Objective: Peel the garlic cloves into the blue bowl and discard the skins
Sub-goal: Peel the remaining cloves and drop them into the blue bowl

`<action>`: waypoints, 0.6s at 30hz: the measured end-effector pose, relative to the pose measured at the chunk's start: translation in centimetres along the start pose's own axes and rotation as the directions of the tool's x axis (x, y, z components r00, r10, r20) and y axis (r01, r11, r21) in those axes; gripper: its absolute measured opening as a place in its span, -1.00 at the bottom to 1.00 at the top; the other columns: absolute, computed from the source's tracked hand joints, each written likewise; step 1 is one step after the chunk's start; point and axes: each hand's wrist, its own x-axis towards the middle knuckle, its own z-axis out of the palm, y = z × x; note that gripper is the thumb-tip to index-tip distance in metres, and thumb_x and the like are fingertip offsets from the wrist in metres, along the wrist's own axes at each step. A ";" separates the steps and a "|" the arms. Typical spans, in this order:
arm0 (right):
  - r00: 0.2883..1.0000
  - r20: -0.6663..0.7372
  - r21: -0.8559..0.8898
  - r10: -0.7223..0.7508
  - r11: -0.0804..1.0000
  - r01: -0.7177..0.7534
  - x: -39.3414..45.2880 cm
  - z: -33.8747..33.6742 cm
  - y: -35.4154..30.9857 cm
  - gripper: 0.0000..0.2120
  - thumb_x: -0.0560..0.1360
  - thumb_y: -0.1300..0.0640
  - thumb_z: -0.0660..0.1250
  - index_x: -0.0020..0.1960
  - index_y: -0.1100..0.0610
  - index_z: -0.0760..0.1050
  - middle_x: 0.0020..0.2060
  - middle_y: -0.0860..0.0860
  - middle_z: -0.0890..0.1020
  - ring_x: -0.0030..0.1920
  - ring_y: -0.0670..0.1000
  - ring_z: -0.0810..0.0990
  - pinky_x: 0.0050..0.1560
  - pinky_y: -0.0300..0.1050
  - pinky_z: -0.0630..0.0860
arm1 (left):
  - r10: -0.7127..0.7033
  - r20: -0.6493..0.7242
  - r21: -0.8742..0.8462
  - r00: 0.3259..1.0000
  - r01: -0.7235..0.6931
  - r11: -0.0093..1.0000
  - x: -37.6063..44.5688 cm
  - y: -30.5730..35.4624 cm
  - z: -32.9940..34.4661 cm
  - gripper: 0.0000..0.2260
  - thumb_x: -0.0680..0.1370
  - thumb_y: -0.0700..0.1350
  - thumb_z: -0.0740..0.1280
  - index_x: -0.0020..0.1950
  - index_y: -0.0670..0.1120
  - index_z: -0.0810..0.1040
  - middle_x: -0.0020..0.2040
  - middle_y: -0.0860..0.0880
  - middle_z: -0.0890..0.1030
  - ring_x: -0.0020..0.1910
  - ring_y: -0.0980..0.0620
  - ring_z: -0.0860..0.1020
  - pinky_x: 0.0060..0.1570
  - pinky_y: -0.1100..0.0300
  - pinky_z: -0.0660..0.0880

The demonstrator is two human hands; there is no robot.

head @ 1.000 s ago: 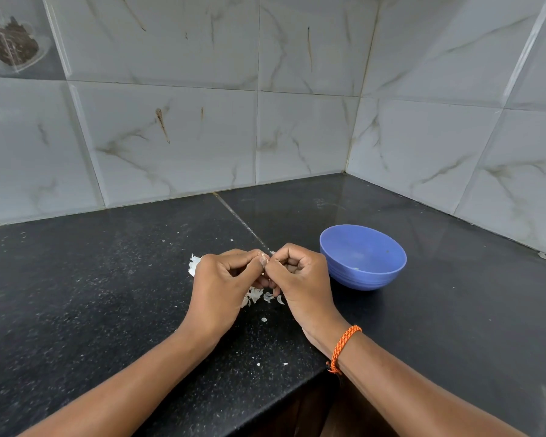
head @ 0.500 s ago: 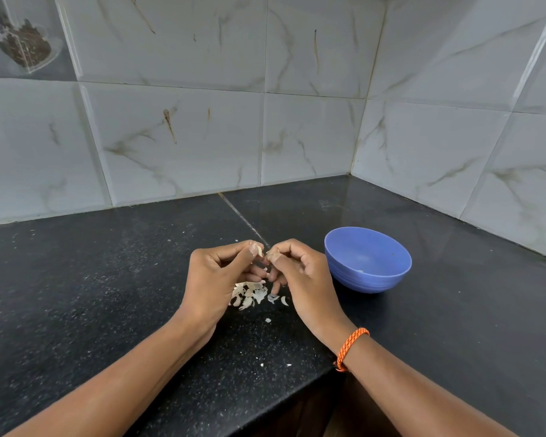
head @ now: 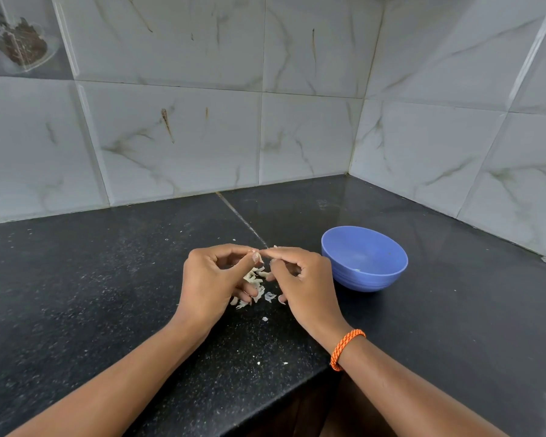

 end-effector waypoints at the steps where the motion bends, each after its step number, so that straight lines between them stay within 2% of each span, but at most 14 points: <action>1: 1.000 -0.012 -0.011 -0.005 1.000 0.005 0.0 0.0 0.0 -0.77 0.65 0.16 0.37 0.21 0.01 0.75 0.04 -0.24 0.74 0.00 -0.10 0.75 -0.10 0.05 0.73 | 0.000 -0.008 0.003 1.000 0.000 1.000 0.1 -0.1 0.0 -0.95 0.60 -0.16 0.54 0.01 -0.11 0.80 -0.16 -0.16 0.77 -0.34 -0.30 0.72 -0.28 -0.05 0.69; 4: 0.995 -0.028 -0.077 -0.099 0.992 0.097 0.2 0.0 -0.1 -0.75 0.64 0.21 0.40 0.25 0.01 0.71 0.07 -0.19 0.72 0.04 -0.10 0.71 0.01 -0.13 0.67 | -0.003 0.002 -0.013 1.000 0.003 1.000 0.1 -0.1 0.0 -0.94 0.59 -0.18 0.55 0.03 -0.14 0.77 -0.16 -0.17 0.77 -0.32 -0.27 0.74 -0.22 -0.07 0.72; 7: 0.980 0.050 -0.095 -0.195 0.975 0.199 0.1 0.1 -0.4 -0.66 0.62 0.28 0.44 0.32 -0.02 0.66 0.07 -0.19 0.69 0.04 -0.07 0.69 -0.05 -0.22 0.63 | 0.004 0.037 -0.021 0.999 -0.003 1.000 0.1 -0.2 0.1 -0.93 0.59 -0.20 0.54 0.05 -0.16 0.76 -0.15 -0.17 0.77 -0.29 -0.27 0.74 -0.22 -0.03 0.71; 11: 0.965 0.044 -0.116 -0.257 0.959 0.261 0.2 0.0 -0.3 -0.65 0.59 0.29 0.48 0.32 0.01 0.68 0.03 -0.14 0.71 0.02 -0.11 0.69 -0.03 -0.32 0.59 | 0.015 0.045 -0.032 0.999 -0.013 0.999 0.2 -0.3 0.1 -0.93 0.57 -0.23 0.56 0.03 -0.18 0.73 -0.15 -0.17 0.77 -0.31 -0.22 0.73 -0.23 0.00 0.70; 18: 0.969 0.016 -0.110 -0.247 0.963 0.247 0.2 -0.3 -0.3 -0.78 0.58 0.17 0.51 0.21 0.03 0.75 0.04 -0.14 0.77 0.07 -0.19 0.71 0.08 -0.24 0.64 | 0.033 0.024 -0.025 0.999 -0.032 0.999 0.3 -0.5 -0.1 -0.91 0.54 -0.22 0.59 -0.02 -0.19 0.72 -0.17 -0.17 0.75 -0.37 -0.16 0.68 -0.22 -0.01 0.66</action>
